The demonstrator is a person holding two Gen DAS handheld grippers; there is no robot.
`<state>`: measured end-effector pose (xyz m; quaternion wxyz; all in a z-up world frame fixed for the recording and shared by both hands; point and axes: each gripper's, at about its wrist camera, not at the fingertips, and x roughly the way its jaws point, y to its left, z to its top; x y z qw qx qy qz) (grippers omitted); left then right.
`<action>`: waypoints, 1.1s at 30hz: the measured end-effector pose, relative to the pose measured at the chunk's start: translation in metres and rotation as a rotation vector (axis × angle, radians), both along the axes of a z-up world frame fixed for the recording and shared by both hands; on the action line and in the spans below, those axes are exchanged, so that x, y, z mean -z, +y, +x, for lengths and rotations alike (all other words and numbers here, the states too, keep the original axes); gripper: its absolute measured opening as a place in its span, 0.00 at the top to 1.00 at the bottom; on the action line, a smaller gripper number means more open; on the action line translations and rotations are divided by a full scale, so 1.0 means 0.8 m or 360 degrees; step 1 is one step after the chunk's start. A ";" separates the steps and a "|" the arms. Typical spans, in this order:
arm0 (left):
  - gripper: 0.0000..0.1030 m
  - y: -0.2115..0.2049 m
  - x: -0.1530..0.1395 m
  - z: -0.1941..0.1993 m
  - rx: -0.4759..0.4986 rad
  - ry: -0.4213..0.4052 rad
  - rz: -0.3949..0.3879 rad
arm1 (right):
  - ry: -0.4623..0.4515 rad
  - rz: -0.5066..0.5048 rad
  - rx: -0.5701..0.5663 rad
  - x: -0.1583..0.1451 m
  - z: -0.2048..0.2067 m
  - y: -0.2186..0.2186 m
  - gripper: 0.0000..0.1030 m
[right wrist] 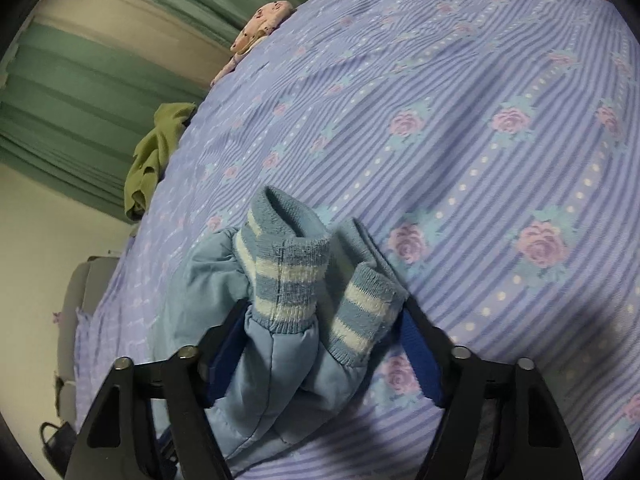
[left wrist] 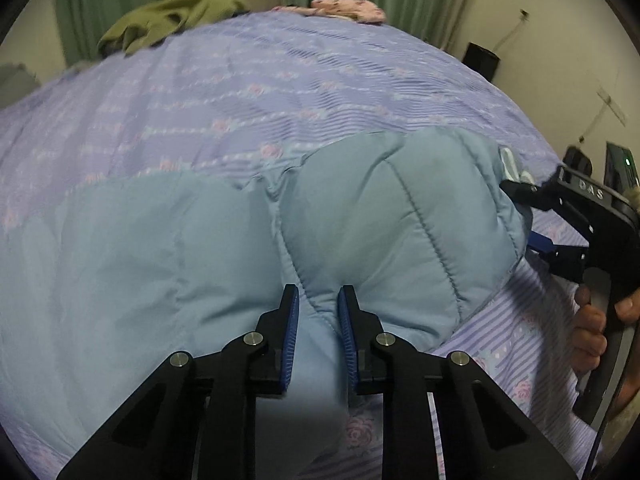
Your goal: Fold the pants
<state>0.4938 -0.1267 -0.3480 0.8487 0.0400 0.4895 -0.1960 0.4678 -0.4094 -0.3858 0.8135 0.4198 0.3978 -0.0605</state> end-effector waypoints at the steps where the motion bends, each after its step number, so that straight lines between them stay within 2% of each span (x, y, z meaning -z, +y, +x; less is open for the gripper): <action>1: 0.79 0.002 0.002 0.000 -0.0006 0.0011 -0.0006 | -0.0010 0.0018 -0.0015 0.000 0.002 0.002 0.41; 3: 0.79 0.003 0.004 -0.001 -0.0007 0.0019 0.0000 | -0.0020 0.0035 -0.0037 -0.001 0.004 0.003 0.56; 6: 0.79 0.004 0.001 -0.001 -0.0015 0.0049 -0.0009 | -0.0024 -0.0027 -0.0045 -0.018 -0.005 0.006 0.62; 10: 0.80 0.007 0.000 0.001 -0.0062 0.0098 -0.0072 | -0.0055 -0.0210 -0.0008 -0.058 -0.029 0.016 0.65; 13: 0.80 0.003 0.001 -0.002 -0.0054 0.0088 -0.0043 | -0.0046 -0.0427 -0.0013 -0.085 -0.042 0.035 0.66; 15: 0.80 0.002 0.003 -0.002 -0.0051 0.0085 -0.0024 | -0.0053 -0.0512 -0.0041 -0.094 -0.046 0.043 0.67; 18: 0.80 0.002 0.006 0.000 -0.0066 0.0097 -0.0017 | -0.0048 -0.0556 -0.0067 -0.096 -0.043 0.047 0.67; 26: 0.80 0.005 0.010 0.009 -0.0079 0.0163 -0.0045 | 0.0033 -0.0533 -0.0059 -0.091 -0.032 0.044 0.66; 28: 0.80 0.006 -0.004 0.011 -0.0073 0.0199 -0.0064 | 0.0016 -0.0549 -0.0058 -0.104 -0.034 0.049 0.66; 30: 0.74 0.014 -0.028 0.011 -0.0110 0.0210 -0.0104 | 0.0001 -0.0571 -0.0045 -0.120 -0.037 0.056 0.66; 32: 0.59 0.034 -0.068 -0.001 -0.0185 0.0118 -0.0185 | -0.0028 -0.0598 -0.0031 -0.142 -0.041 0.064 0.66; 33: 0.58 0.044 -0.086 -0.009 -0.0220 0.0069 -0.0187 | -0.0032 -0.0618 -0.0032 -0.151 -0.042 0.069 0.66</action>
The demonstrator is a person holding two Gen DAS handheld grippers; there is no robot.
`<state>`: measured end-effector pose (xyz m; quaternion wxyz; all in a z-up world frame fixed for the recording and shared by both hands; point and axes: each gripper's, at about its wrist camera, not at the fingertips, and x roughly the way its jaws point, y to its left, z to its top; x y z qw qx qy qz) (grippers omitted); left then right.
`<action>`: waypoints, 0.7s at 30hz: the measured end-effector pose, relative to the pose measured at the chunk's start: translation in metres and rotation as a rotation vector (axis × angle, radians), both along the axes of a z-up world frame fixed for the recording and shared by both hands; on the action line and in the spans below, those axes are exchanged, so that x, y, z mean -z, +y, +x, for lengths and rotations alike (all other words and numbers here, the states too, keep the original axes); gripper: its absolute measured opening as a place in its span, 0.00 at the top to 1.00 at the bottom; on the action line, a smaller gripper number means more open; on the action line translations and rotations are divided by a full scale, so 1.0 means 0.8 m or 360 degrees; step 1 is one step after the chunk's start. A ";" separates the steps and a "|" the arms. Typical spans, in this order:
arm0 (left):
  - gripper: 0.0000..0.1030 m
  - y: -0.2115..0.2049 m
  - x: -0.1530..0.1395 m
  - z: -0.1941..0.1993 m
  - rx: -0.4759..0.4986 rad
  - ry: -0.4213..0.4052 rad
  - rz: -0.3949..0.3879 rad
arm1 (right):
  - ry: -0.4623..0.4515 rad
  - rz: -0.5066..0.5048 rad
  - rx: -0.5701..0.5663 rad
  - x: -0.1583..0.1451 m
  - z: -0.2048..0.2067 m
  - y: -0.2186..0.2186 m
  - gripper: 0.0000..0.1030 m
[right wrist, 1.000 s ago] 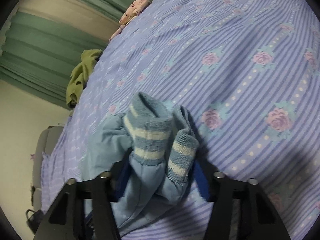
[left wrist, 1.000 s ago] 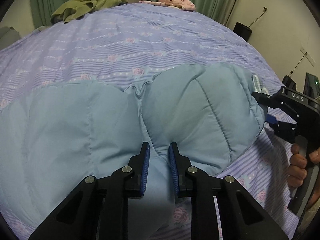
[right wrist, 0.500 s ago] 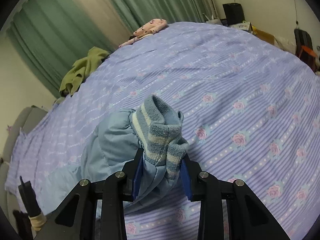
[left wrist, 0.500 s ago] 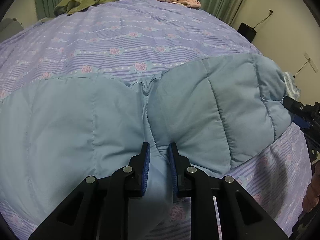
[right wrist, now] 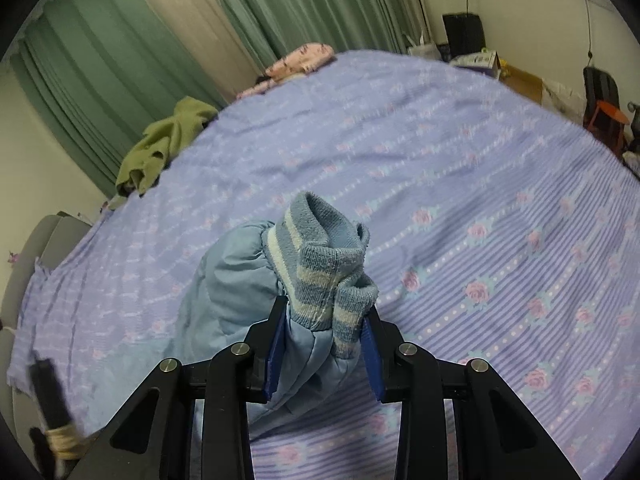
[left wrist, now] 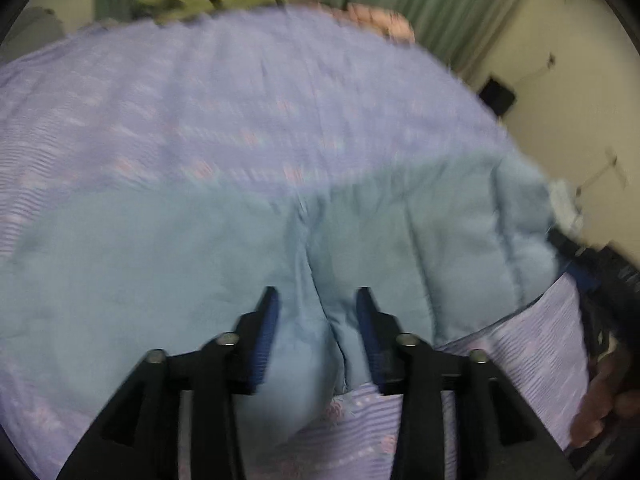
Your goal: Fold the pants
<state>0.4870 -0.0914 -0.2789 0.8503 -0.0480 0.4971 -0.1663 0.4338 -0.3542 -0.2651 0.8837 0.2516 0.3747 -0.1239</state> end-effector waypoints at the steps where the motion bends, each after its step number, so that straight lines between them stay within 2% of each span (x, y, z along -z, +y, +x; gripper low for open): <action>1: 0.58 0.008 -0.016 -0.006 -0.0030 -0.0029 0.0027 | -0.0007 -0.0024 -0.0006 -0.009 -0.001 0.006 0.66; 7: 0.58 0.075 -0.087 -0.040 -0.0154 -0.0178 0.0173 | -0.0077 -0.0207 -0.0098 -0.072 -0.006 0.078 0.66; 11: 0.58 0.127 -0.115 -0.058 -0.0243 -0.0205 0.0165 | -0.0138 -0.0289 -0.0167 -0.105 -0.005 0.125 0.66; 14: 0.58 0.171 -0.131 -0.073 -0.0311 -0.0209 0.0112 | -0.0181 -0.0342 -0.0249 -0.130 0.002 0.175 0.66; 21: 0.58 0.244 -0.145 -0.066 -0.0336 -0.0174 0.0044 | -0.0215 -0.0491 -0.0434 -0.158 0.016 0.279 0.66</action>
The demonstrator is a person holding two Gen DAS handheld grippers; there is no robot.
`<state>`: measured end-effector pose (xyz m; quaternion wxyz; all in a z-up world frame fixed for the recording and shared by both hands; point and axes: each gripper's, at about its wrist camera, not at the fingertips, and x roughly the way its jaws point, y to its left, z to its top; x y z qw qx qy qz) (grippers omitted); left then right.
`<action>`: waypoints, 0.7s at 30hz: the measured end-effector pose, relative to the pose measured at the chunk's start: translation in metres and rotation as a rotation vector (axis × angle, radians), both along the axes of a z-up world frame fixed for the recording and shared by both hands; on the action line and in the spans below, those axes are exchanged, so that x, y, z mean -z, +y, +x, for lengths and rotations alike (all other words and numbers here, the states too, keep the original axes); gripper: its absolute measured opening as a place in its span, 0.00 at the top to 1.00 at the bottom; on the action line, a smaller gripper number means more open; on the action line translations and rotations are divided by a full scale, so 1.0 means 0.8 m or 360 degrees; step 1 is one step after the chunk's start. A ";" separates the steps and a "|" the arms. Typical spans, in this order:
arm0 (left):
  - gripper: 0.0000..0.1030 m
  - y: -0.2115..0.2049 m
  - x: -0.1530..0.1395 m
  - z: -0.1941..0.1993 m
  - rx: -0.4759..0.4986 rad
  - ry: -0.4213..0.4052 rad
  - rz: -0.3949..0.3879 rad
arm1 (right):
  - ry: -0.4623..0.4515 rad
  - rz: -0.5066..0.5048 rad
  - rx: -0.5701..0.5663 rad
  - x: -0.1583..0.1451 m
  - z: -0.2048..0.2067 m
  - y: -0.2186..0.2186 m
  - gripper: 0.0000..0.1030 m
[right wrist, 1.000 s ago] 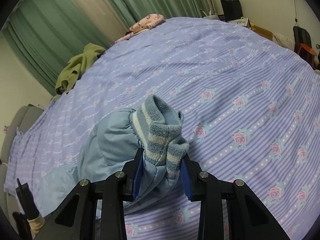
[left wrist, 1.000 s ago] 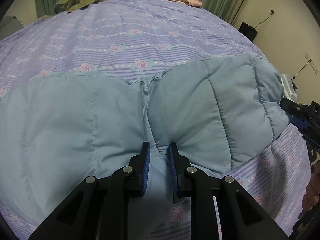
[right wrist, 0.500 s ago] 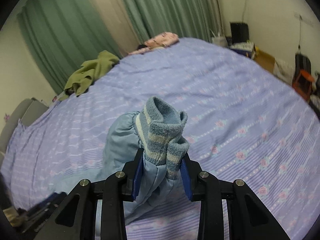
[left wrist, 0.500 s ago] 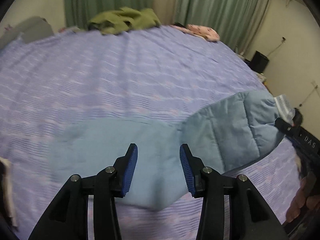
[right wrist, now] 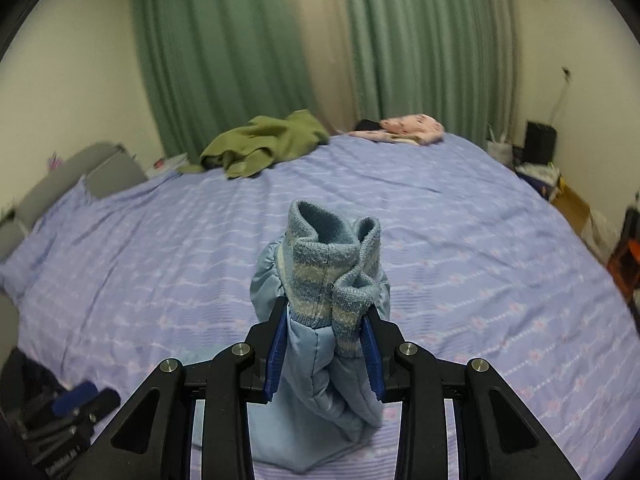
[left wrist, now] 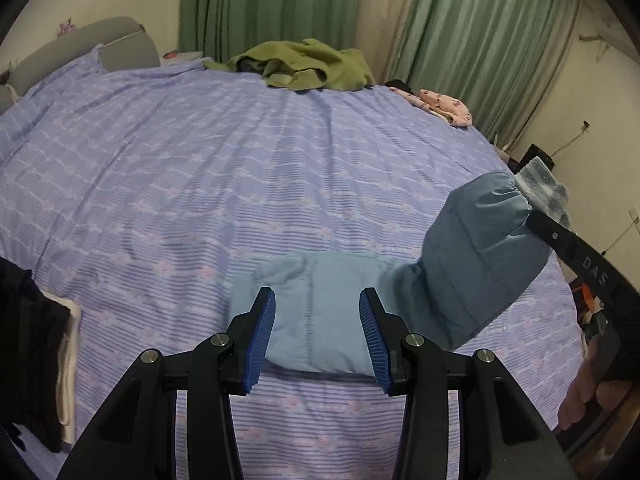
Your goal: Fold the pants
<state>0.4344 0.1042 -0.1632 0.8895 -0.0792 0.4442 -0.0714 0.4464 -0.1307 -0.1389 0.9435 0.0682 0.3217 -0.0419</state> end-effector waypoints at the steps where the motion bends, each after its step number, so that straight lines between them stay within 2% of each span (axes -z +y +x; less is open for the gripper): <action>1: 0.58 0.011 0.000 0.001 -0.0012 0.0014 -0.0033 | -0.0003 -0.0024 -0.0022 -0.002 0.000 0.011 0.66; 5: 0.52 0.062 0.006 0.008 -0.0082 0.0108 -0.0160 | -0.0001 -0.0143 -0.0114 -0.010 0.003 0.061 0.66; 10: 0.51 0.106 0.016 -0.012 -0.0142 0.0114 -0.0082 | -0.0001 -0.0358 -0.0231 0.001 0.011 0.128 0.66; 14: 0.51 0.135 0.035 -0.033 -0.0178 0.0146 -0.0057 | 0.0020 -0.0520 -0.0322 0.033 0.018 0.184 0.66; 21: 0.51 0.167 0.069 -0.058 -0.0233 0.0215 -0.0027 | 0.0134 -0.0648 -0.0499 0.097 0.021 0.255 0.66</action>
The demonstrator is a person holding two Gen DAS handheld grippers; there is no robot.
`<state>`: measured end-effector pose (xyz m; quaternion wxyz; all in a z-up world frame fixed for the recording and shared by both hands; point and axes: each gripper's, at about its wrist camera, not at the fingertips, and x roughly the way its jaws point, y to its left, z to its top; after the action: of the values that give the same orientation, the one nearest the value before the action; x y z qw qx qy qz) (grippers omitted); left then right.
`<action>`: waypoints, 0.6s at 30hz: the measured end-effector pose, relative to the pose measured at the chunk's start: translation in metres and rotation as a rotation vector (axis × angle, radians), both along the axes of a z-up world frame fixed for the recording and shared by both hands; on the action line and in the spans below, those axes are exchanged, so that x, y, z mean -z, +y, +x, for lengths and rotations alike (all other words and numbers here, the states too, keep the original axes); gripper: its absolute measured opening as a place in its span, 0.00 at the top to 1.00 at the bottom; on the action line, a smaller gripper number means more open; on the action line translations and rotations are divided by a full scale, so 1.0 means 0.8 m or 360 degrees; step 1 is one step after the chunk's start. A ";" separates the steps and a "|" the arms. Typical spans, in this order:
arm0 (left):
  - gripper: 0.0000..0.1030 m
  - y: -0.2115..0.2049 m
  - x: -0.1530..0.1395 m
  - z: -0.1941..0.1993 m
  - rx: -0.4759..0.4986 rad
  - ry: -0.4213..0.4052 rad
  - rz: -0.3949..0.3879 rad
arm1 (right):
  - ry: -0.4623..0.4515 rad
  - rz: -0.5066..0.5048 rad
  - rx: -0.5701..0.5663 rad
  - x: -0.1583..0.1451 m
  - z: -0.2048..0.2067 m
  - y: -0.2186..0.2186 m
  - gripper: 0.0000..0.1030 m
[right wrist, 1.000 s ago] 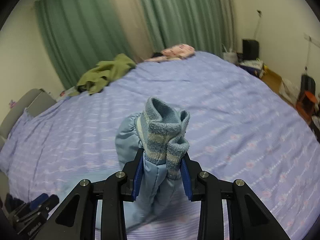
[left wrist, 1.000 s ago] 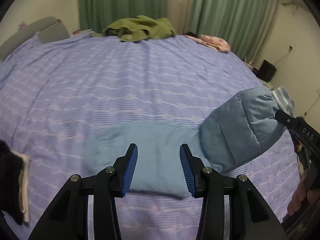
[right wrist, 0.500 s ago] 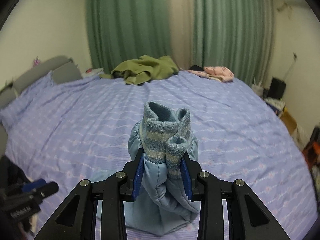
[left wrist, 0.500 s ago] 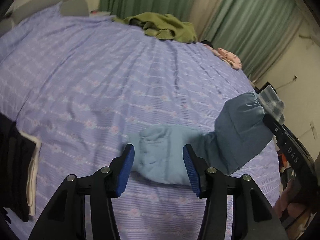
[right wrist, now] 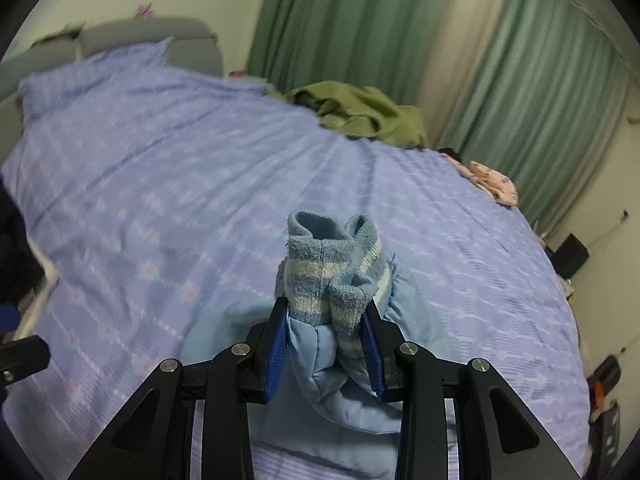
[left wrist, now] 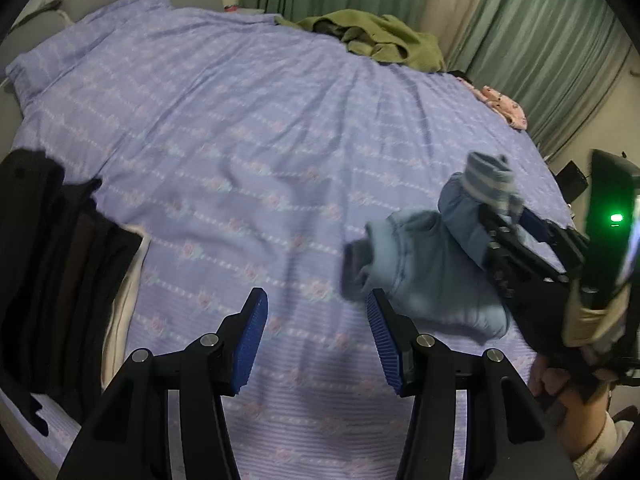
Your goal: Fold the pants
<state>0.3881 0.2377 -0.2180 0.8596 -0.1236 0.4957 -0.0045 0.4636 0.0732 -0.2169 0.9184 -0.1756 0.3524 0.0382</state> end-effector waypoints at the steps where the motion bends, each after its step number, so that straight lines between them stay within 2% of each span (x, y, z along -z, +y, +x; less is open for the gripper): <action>1: 0.51 0.004 0.004 -0.003 -0.0006 0.0010 0.0000 | 0.0024 -0.0016 -0.0019 0.008 0.000 0.007 0.65; 3: 0.51 0.010 0.010 -0.008 -0.0020 0.0022 0.0011 | 0.0074 -0.0010 -0.0060 0.022 -0.002 0.019 0.64; 7: 0.51 0.021 0.015 -0.014 -0.0060 0.0035 0.0016 | 0.0142 0.0054 -0.0130 0.039 -0.006 0.031 0.54; 9: 0.48 0.026 0.016 -0.017 -0.0082 0.0037 0.0025 | 0.0185 0.0094 -0.0186 0.044 -0.007 0.036 0.42; 10: 0.45 0.027 0.015 -0.018 -0.0089 0.0034 0.0033 | 0.0202 0.0120 -0.0217 0.046 -0.008 0.038 0.40; 14: 0.41 0.035 -0.001 -0.026 -0.0143 -0.0027 0.0125 | 0.0213 0.0243 -0.0307 0.037 -0.024 0.036 0.34; 18: 0.37 0.034 -0.030 -0.029 -0.0174 -0.0121 0.0151 | 0.0154 0.0404 -0.0425 -0.002 -0.055 0.023 0.34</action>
<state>0.3652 0.2651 -0.1937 0.8817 -0.1092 0.4548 0.0613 0.4200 0.0915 -0.2152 0.9019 -0.1015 0.3622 0.2122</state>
